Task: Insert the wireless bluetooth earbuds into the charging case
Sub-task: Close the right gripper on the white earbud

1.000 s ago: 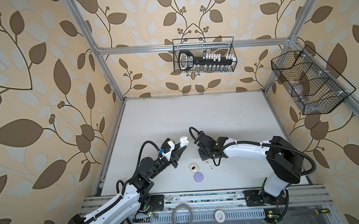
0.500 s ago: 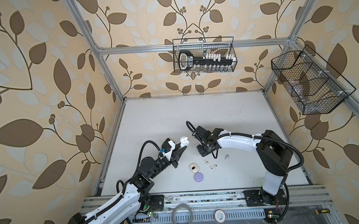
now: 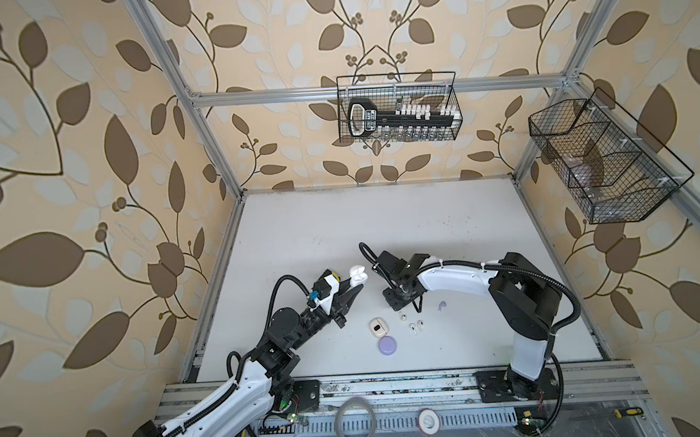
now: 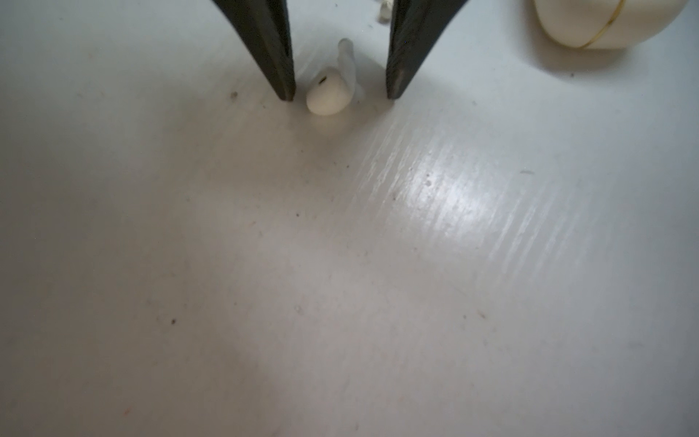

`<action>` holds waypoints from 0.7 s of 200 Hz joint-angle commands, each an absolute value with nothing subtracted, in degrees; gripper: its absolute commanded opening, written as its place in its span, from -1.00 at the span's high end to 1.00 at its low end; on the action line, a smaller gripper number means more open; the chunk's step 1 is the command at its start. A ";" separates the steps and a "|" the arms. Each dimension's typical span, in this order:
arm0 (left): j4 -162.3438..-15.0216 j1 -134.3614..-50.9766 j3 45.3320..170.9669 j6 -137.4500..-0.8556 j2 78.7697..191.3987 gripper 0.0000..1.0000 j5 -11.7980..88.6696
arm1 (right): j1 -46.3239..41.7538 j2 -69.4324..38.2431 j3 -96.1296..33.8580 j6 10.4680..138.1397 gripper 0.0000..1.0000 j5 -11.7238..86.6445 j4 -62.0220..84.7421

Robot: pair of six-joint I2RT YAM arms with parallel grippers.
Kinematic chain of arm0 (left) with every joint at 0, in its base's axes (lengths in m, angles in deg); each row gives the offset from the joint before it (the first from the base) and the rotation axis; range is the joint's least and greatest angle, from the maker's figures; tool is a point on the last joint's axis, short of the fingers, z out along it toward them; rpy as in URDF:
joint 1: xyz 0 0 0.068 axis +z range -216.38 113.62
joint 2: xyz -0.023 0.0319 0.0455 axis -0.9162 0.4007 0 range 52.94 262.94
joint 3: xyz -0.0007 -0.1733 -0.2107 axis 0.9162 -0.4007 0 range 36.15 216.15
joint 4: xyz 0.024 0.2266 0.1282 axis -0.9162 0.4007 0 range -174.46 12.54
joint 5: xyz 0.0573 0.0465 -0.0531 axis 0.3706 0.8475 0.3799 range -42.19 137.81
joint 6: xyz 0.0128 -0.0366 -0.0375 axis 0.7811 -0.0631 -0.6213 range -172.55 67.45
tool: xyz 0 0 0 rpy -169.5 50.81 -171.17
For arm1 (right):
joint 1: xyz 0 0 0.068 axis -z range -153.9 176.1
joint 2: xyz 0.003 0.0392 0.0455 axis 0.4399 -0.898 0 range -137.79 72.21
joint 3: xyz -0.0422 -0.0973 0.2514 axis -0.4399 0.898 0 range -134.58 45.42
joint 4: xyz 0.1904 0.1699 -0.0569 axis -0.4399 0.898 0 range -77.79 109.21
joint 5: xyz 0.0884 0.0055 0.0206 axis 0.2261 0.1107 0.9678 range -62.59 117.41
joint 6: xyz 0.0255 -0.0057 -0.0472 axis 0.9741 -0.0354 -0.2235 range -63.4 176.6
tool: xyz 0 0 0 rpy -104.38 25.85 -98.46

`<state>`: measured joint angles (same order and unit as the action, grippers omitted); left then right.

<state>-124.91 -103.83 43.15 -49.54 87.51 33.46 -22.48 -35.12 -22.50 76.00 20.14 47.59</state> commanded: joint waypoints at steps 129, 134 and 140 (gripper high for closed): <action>-125.77 -103.91 45.20 -48.64 86.43 1.00 34.54 | -21.80 -35.92 -18.76 75.21 0.39 20.29 45.53; -125.75 -103.93 45.20 -48.59 86.41 1.00 34.54 | -21.80 -35.75 -18.68 75.16 0.39 20.29 45.53; -125.68 -103.91 45.20 -48.57 86.43 1.00 34.54 | -21.80 -35.55 -18.50 75.34 0.39 20.30 45.47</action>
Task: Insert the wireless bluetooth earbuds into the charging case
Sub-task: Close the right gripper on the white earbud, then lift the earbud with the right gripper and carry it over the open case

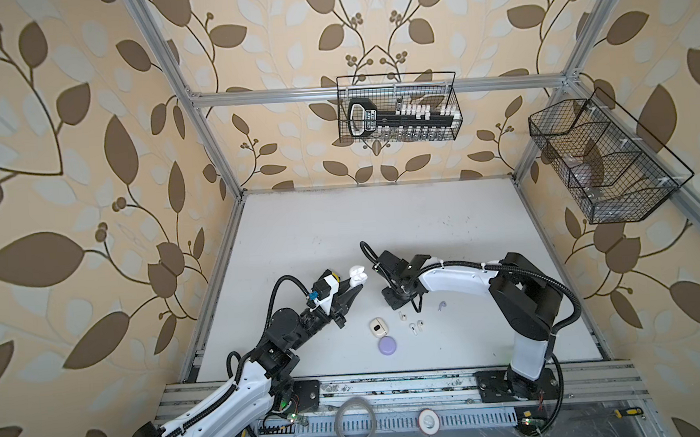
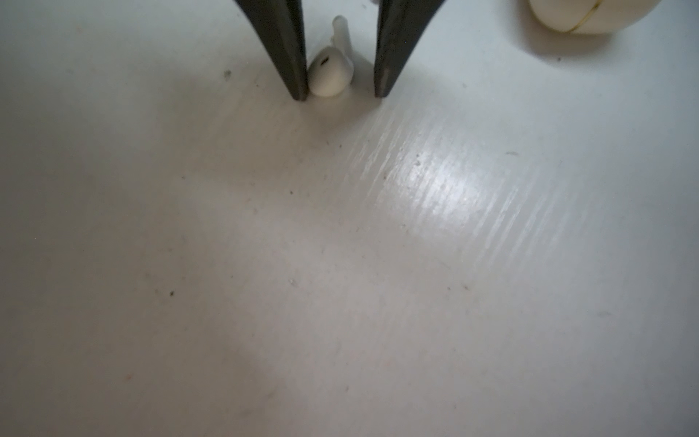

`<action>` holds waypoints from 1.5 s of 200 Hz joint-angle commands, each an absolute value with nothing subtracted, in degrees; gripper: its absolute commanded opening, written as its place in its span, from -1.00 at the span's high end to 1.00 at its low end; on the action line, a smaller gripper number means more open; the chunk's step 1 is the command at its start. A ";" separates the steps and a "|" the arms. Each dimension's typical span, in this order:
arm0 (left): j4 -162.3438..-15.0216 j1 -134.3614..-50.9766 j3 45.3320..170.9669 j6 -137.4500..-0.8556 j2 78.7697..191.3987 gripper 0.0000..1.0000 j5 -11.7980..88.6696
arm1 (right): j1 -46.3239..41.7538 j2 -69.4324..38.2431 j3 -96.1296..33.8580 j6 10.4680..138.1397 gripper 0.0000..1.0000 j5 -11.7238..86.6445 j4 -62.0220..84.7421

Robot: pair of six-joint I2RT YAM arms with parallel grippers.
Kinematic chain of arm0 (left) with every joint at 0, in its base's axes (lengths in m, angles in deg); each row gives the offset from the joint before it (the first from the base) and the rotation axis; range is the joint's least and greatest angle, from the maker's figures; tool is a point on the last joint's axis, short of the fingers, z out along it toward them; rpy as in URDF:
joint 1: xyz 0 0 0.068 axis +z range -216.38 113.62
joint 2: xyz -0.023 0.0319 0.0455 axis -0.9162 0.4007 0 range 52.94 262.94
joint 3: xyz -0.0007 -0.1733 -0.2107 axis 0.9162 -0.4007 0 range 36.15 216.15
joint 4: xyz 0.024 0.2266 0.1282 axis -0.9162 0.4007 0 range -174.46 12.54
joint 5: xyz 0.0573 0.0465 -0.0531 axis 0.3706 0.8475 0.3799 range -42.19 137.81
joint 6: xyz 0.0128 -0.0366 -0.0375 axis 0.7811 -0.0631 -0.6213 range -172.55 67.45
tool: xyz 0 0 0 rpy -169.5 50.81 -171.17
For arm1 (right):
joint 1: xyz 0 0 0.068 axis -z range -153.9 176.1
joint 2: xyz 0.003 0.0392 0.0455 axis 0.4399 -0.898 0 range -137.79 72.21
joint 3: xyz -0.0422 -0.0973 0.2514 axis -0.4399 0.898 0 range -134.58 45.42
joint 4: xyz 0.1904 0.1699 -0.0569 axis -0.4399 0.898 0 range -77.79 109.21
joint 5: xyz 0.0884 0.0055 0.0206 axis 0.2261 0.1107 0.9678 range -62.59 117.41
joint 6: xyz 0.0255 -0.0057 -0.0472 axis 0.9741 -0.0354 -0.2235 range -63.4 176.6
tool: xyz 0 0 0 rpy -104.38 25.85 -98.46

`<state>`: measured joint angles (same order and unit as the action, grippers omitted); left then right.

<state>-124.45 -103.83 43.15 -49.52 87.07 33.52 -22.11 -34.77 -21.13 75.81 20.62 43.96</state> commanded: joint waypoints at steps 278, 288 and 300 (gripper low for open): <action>-127.30 -103.91 45.18 -48.90 87.75 1.00 32.53 | -18.88 -18.42 -12.85 82.05 0.77 28.14 37.11; -128.10 -103.91 44.88 -49.15 87.66 1.00 32.19 | -19.69 -15.58 -12.70 83.69 0.77 27.64 36.72; -128.98 -103.91 44.46 -49.66 87.57 1.00 32.07 | -20.49 -11.77 -12.20 85.93 0.77 27.41 35.64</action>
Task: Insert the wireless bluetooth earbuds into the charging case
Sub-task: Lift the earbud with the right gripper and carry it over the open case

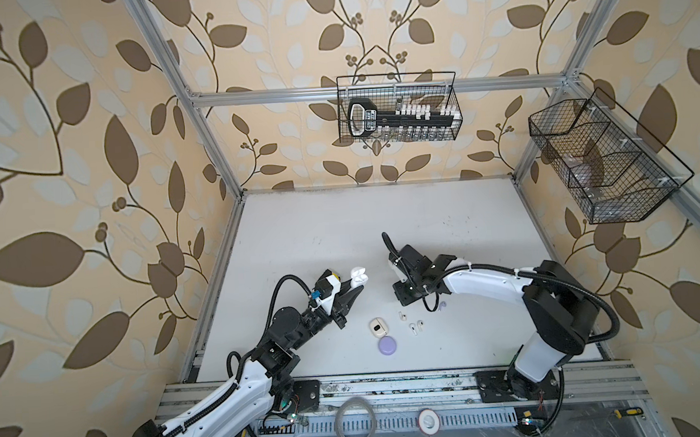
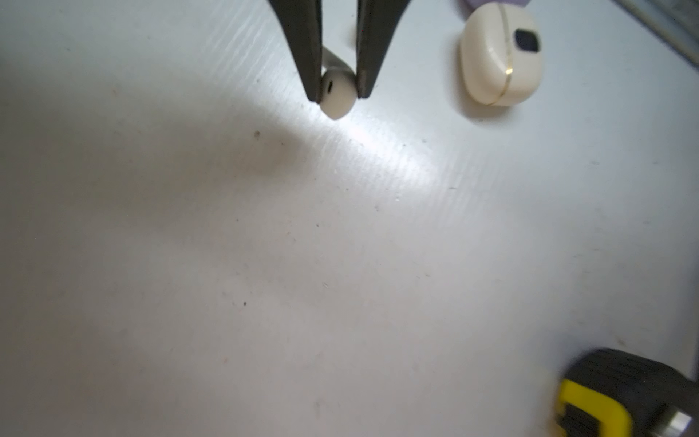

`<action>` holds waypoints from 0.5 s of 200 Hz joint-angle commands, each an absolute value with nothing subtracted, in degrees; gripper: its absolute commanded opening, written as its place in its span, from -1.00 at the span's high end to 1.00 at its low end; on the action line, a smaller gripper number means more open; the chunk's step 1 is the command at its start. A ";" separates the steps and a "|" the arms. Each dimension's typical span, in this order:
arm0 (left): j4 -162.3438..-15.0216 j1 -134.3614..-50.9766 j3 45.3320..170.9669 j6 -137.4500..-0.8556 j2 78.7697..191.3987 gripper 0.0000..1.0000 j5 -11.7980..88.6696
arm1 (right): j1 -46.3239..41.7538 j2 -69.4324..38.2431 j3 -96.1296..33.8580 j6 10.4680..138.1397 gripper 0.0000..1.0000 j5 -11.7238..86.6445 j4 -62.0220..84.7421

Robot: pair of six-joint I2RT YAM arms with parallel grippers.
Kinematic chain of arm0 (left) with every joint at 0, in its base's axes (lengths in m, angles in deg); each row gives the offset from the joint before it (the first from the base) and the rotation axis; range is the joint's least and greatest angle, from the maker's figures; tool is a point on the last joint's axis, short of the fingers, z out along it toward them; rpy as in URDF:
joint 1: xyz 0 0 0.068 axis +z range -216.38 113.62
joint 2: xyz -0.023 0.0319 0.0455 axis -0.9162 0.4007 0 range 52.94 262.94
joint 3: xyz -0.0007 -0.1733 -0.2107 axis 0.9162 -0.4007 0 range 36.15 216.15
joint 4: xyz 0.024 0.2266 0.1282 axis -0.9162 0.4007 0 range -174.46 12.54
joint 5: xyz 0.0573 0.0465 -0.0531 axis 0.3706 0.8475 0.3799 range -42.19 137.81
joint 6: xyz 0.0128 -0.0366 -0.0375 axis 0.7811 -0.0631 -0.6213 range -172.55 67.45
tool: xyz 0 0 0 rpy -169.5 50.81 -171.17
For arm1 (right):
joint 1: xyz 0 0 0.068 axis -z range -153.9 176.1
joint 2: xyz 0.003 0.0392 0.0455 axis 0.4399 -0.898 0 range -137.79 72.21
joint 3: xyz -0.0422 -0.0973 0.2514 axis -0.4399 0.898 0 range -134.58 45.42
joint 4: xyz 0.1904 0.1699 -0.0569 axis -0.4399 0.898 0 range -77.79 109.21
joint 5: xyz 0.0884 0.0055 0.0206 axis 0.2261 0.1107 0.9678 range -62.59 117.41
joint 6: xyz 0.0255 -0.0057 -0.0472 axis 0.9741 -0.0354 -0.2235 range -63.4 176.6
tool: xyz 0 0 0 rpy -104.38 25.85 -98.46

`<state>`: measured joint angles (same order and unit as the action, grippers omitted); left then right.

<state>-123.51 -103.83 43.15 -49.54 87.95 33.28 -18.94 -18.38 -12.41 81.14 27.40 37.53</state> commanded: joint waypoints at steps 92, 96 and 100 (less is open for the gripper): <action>-137.03 -103.91 42.70 -53.75 89.24 1.00 29.11 | -32.26 11.12 -6.52 97.80 0.84 21.30 15.64; -137.26 -103.92 42.68 -53.90 89.32 1.00 29.02 | -32.81 11.62 -6.12 97.91 0.85 21.41 14.28; -137.64 -103.95 42.61 -54.03 89.37 1.00 28.96 | -33.37 12.04 -5.70 97.98 0.85 21.43 12.91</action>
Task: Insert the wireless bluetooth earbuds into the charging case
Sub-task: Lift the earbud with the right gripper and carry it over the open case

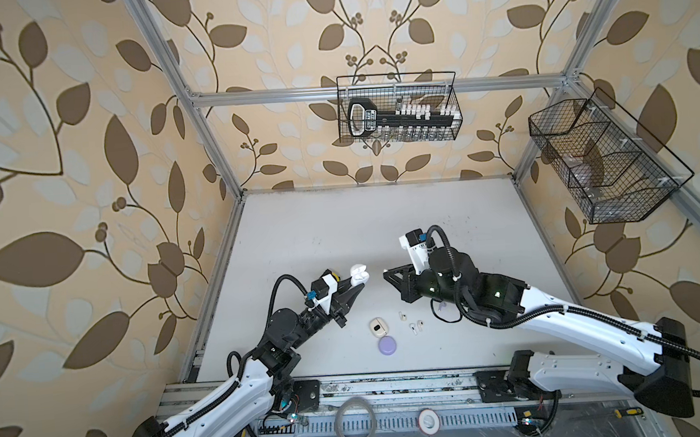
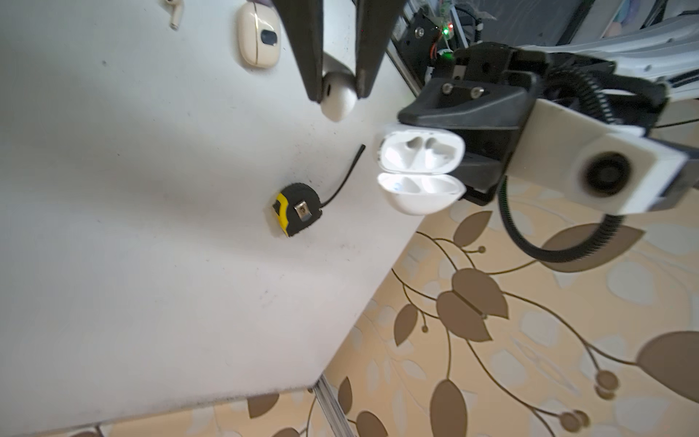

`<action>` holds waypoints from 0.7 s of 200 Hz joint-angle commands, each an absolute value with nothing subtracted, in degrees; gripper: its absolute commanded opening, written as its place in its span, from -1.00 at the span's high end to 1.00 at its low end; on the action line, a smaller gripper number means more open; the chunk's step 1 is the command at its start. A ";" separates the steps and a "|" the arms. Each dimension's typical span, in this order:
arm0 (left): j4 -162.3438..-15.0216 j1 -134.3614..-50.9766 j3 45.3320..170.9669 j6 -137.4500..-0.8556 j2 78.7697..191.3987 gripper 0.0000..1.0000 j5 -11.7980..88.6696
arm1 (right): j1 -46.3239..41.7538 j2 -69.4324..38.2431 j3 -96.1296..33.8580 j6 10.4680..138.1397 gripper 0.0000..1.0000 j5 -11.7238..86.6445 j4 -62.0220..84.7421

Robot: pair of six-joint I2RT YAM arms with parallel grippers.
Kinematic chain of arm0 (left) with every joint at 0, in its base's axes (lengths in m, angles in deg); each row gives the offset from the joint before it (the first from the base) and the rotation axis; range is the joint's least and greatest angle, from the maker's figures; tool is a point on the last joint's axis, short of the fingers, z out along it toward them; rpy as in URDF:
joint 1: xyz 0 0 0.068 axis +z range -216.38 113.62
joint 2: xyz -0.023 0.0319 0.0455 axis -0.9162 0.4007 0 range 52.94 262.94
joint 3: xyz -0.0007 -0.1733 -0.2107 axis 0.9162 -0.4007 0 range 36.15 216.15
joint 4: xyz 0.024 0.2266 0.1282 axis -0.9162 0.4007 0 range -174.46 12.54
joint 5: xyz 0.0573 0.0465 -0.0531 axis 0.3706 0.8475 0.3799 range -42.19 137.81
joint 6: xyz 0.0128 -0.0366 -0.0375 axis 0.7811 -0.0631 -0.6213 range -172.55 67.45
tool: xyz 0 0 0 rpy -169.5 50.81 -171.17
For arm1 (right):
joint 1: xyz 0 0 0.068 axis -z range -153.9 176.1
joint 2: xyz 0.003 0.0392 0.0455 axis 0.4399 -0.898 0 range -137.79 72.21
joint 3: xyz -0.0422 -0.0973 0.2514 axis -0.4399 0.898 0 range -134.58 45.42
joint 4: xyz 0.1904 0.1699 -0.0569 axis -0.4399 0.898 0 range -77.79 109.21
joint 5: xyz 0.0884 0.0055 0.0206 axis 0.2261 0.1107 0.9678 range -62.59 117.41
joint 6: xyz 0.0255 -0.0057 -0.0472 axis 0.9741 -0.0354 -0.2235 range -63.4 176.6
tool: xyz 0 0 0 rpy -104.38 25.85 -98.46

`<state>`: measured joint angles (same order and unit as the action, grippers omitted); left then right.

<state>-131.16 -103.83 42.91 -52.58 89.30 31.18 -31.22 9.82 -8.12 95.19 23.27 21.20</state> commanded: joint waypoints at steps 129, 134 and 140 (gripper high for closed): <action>-143.53 -103.91 41.63 -55.62 89.23 1.00 23.37 | -39.86 9.53 -0.93 101.10 0.89 18.73 -8.83; -143.53 -103.91 41.55 -55.58 89.16 1.00 23.37 | -39.95 9.36 -0.69 101.37 0.89 18.52 -9.25; -143.59 -103.91 41.54 -55.54 89.08 1.00 23.31 | -40.09 9.11 -0.40 101.51 0.89 18.43 -9.88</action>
